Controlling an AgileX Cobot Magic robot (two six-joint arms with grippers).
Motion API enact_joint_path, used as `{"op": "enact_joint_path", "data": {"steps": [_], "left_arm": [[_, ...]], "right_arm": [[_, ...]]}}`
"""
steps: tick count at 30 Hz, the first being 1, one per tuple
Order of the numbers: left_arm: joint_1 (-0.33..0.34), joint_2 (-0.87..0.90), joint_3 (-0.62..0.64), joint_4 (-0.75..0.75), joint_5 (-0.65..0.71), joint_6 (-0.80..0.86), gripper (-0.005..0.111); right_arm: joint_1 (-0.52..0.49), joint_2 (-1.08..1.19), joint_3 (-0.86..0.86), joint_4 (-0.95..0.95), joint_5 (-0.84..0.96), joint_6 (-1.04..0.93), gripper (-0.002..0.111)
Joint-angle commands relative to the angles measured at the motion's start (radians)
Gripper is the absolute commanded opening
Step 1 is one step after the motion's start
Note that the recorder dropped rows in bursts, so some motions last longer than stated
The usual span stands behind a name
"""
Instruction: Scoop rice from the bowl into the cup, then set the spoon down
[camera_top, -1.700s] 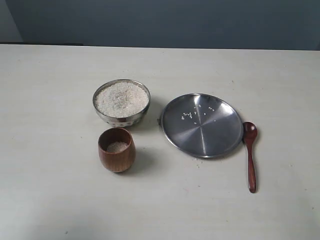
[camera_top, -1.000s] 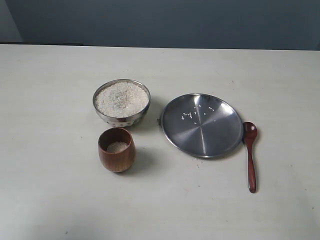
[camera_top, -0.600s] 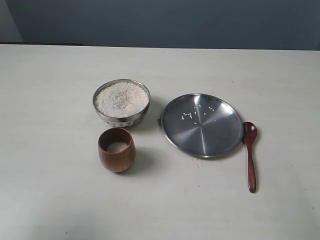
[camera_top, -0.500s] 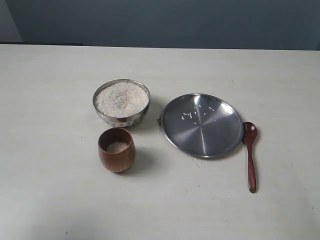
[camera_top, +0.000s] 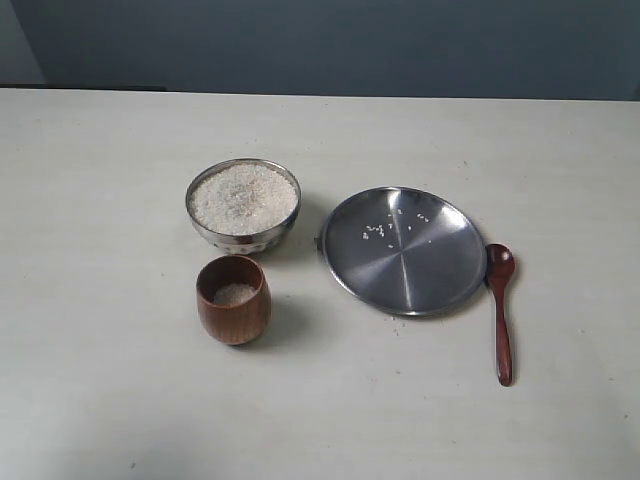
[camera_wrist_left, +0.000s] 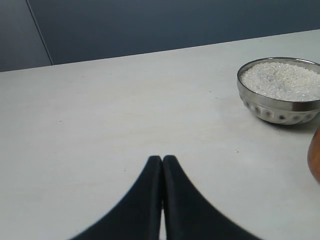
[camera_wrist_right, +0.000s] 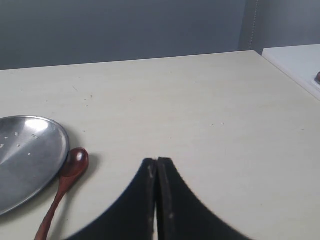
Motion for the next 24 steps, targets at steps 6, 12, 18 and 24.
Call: {"op": "enact_joint_path", "data": {"steps": [6, 12, 18, 24], "left_arm": [[0.004, -0.006, 0.001, -0.240, -0.459, -0.004, 0.000], [0.004, -0.006, -0.077, -0.500, -0.423, -0.009, 0.000], [0.004, -0.006, -0.286, -0.310, -0.228, -0.004, 0.000], [0.004, -0.006, -0.449, -0.238, -0.084, 0.062, 0.000]], "right_arm": [[-0.003, -0.006, 0.004, 0.000, -0.003, -0.003, 0.000], [-0.003, -0.006, 0.004, 0.000, -0.003, -0.003, 0.000], [-0.003, -0.006, 0.004, 0.000, -0.003, -0.003, 0.000], [-0.003, -0.006, 0.004, 0.000, -0.003, -0.003, 0.000]]}}
